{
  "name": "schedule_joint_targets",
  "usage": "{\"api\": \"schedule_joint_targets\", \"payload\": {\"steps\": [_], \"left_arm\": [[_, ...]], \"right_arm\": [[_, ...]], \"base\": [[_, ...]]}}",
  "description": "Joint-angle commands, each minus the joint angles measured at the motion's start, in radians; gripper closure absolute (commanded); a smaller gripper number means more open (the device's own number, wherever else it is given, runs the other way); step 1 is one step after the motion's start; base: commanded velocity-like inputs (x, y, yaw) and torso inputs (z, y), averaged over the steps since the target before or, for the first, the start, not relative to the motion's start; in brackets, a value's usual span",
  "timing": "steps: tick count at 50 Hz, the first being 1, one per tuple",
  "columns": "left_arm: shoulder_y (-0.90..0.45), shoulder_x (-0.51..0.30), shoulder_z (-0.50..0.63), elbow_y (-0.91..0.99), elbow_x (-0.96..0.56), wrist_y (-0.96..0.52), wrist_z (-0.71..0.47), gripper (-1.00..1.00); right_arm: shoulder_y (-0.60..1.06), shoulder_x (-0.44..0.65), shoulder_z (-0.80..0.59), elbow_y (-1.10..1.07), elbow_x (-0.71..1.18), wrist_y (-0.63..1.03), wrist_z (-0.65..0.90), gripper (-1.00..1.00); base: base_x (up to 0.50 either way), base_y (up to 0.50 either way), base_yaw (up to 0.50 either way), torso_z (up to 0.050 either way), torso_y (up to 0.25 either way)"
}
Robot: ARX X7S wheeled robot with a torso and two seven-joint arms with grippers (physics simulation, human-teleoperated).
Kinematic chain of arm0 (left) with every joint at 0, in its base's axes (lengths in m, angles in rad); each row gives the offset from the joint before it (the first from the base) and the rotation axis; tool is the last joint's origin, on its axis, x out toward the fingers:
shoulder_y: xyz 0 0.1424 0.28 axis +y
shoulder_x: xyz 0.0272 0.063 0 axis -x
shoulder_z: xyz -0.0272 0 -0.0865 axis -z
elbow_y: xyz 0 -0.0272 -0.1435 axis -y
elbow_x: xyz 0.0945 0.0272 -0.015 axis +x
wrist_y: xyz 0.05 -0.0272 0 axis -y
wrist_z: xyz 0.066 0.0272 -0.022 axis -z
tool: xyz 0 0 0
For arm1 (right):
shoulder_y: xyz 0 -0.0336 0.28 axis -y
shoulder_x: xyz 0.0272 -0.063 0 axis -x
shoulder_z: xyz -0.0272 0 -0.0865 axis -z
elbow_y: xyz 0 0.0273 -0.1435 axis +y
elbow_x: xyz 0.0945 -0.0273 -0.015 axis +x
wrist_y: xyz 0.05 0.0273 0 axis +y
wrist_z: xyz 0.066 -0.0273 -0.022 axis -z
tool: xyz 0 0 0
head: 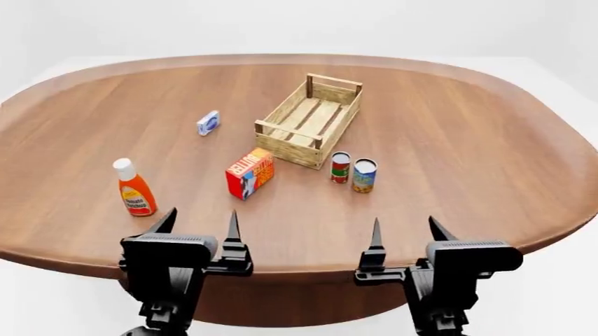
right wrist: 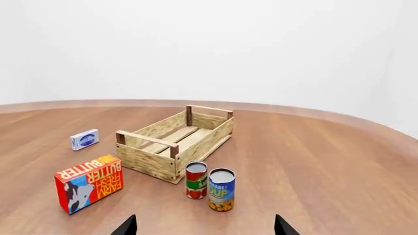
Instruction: Pick up the ketchup, and put it in the wooden tray.
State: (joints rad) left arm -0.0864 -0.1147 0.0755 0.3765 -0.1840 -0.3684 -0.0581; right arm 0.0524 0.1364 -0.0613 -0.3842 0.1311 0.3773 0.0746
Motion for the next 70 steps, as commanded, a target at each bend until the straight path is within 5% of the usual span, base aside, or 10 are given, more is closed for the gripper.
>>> {"api": "schedule_joint_targets", "payload": {"steps": [1,25,40,70], "left_arm": [[-0.011,-0.016,0.009,0.028,-0.016,-0.037,-0.018,-1.0],[-0.046,-0.012,0.004,0.004,-0.039,-0.053,-0.077,-1.0],[-0.072,-0.034,0.014,0.011,-0.044,-0.061,-0.092,-1.0],[-0.054,-0.068,0.01,0.023,-0.078,-0.034,-0.09,-1.0]], "right_arm": [[0.007,0.011,-0.002,-0.02,0.027,0.023,0.001,-1.0],[0.038,0.022,-0.004,0.0,0.057,0.024,0.016,-1.0],[0.061,0.073,0.0,-0.027,0.088,0.033,-0.019,-1.0],[0.143,0.095,-0.035,0.004,0.109,0.06,-0.037,-1.0]], "base": [[0.0,-0.49,0.0,0.0,0.0],[0.0,-0.49,0.0,0.0,0.0],[0.0,-0.01,0.0,0.0,0.0],[0.16,0.02,0.5,0.0,0.0]]}}
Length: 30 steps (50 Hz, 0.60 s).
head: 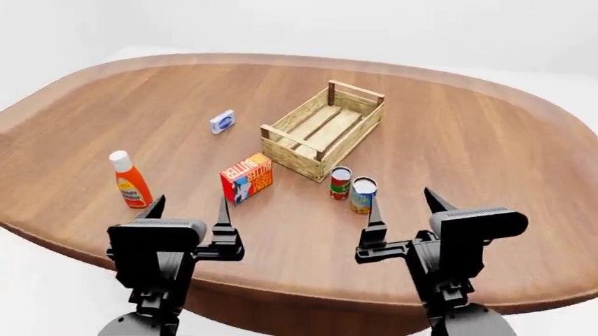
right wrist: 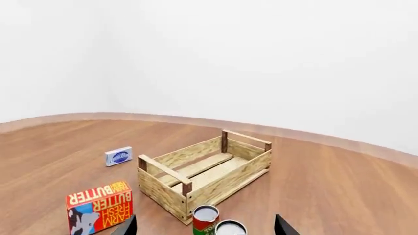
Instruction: Pick up the ketchup, and put it in the wooden tray.
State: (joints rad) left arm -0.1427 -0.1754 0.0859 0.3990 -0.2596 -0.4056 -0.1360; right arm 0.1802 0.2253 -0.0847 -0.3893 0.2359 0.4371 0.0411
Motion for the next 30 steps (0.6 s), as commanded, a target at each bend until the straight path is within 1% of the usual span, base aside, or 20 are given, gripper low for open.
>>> {"api": "schedule_joint_targets", "payload": {"steps": [1,14,20,27,30], "left_arm": [[0.002,-0.008,0.001,0.0,-0.002,0.003,-0.014,-1.0],[-0.009,-0.034,0.037,-0.009,0.024,-0.01,-0.018,-1.0],[-0.055,-0.055,0.053,-0.008,0.001,-0.059,0.013,-1.0],[-0.122,-0.071,0.071,0.002,-0.004,-0.12,0.02,-1.0],[-0.163,-0.086,0.077,0.016,-0.005,-0.154,0.025,-1.0]], "right_arm": [[0.015,0.007,-0.012,0.01,0.004,0.0,-0.004,-1.0],[0.012,0.018,-0.015,0.01,0.001,-0.005,0.004,-1.0],[0.05,0.031,-0.02,0.006,-0.024,0.068,0.041,-1.0],[0.105,0.049,-0.033,-0.018,-0.004,0.171,0.034,-1.0],[0.135,0.048,-0.031,-0.025,0.012,0.203,0.031,-1.0]], "base": [[0.2,0.04,0.5,0.0,0.0],[0.21,0.05,0.5,0.0,0.0],[0.05,0.03,0.03,0.0,0.0],[0.0,0.0,0.0,0.0,0.0],[0.39,0.11,0.0,0.0,0.0]]}}
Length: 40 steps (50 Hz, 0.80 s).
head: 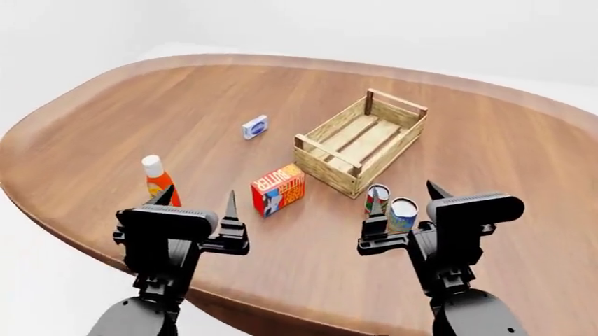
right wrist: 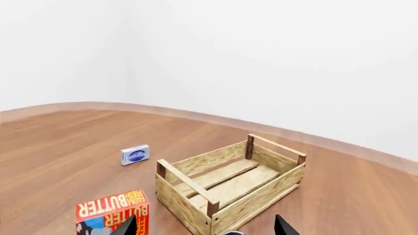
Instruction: Pick up the ketchup, and put it in the wooden tray.
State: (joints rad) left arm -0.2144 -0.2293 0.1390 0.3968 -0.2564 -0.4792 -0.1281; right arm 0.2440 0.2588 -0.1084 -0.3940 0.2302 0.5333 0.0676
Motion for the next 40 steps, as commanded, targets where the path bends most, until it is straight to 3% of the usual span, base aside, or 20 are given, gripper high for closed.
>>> {"api": "schedule_joint_targets", "payload": {"steps": [1,7,40], "left_arm": [[-0.109,-0.034,0.022,0.019,-0.013,-0.098,0.018,-1.0],[-0.168,-0.041,0.012,0.01,-0.034,-0.148,0.022,-1.0],[-0.165,-0.052,-0.004,0.016,-0.071,-0.137,0.021,-1.0]], "right_arm": [[0.084,0.014,-0.007,-0.02,0.022,0.119,0.004,-1.0],[0.135,0.018,-0.032,-0.018,0.023,0.153,-0.004,-1.0],[0.114,0.012,-0.055,0.01,0.031,0.103,0.004,-1.0]], "base": [[0.48,0.14,0.0,0.0,0.0],[0.48,0.14,0.0,0.0,0.0],[0.48,0.14,0.0,0.0,0.001]]}}
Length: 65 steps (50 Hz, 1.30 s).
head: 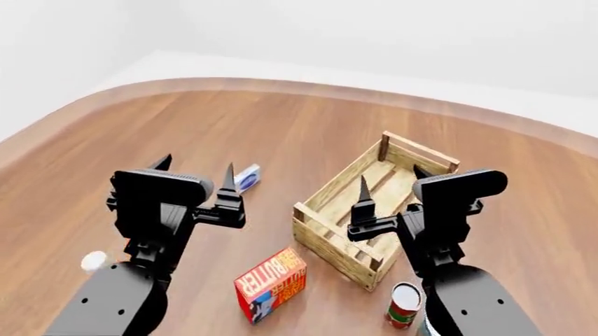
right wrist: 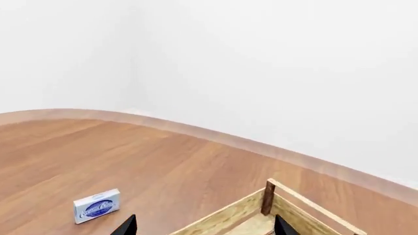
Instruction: Pick up the ketchup, and put it in the wooden tray.
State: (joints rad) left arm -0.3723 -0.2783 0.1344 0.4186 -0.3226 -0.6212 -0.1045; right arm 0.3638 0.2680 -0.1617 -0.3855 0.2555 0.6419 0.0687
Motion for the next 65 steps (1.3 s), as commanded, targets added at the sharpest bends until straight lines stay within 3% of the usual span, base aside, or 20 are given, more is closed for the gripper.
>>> {"api": "schedule_joint_targets", "payload": {"steps": [1,12,25,27,29,35,52,65], "left_arm": [[-0.008,-0.003,0.001,-0.008,-0.004,0.006,-0.003,-1.0],[-0.002,-0.006,0.002,-0.006,-0.006,0.016,-0.007,-1.0],[0.022,-0.02,-0.031,0.048,-0.04,0.011,-0.013,-1.0],[0.03,-0.026,-0.041,0.074,-0.042,0.002,-0.024,-1.0],[0.02,-0.03,-0.069,0.097,-0.091,-0.096,-0.041,-1.0],[0.04,-0.056,-0.123,0.154,-0.11,-0.127,-0.066,-1.0],[0.256,-0.12,-0.345,0.353,-0.185,-0.198,-0.124,-1.0],[0.464,-0.096,-0.464,0.328,-0.127,-0.05,-0.116,-1.0]], "right_arm": [[-0.006,0.003,-0.002,0.003,0.006,-0.007,0.003,-1.0],[-0.021,0.01,-0.002,-0.003,0.005,-0.016,0.011,-1.0],[-0.025,0.016,-0.004,-0.014,0.011,-0.016,0.016,-1.0],[-0.025,0.017,-0.005,-0.011,0.011,-0.018,0.017,-1.0],[-0.025,0.017,-0.005,-0.008,0.011,-0.02,0.017,-1.0],[-0.026,0.021,-0.008,-0.008,0.013,-0.022,0.016,-1.0],[0.008,0.032,-0.039,-0.024,0.004,0.005,0.021,-1.0],[0.039,0.017,-0.085,0.006,-0.025,-0.026,0.029,-1.0]], "base": [[0.48,0.14,0.0,0.0,0.0],[0.48,0.14,0.0,0.0,0.001],[0.0,0.0,0.0,0.0,0.0],[0.0,0.0,0.0,0.0,0.0],[0.0,0.0,0.0,0.0,0.0],[0.0,0.0,0.0,0.0,0.0],[0.0,0.0,0.0,0.0,0.0],[0.0,0.0,0.0,0.0,0.0]]}}
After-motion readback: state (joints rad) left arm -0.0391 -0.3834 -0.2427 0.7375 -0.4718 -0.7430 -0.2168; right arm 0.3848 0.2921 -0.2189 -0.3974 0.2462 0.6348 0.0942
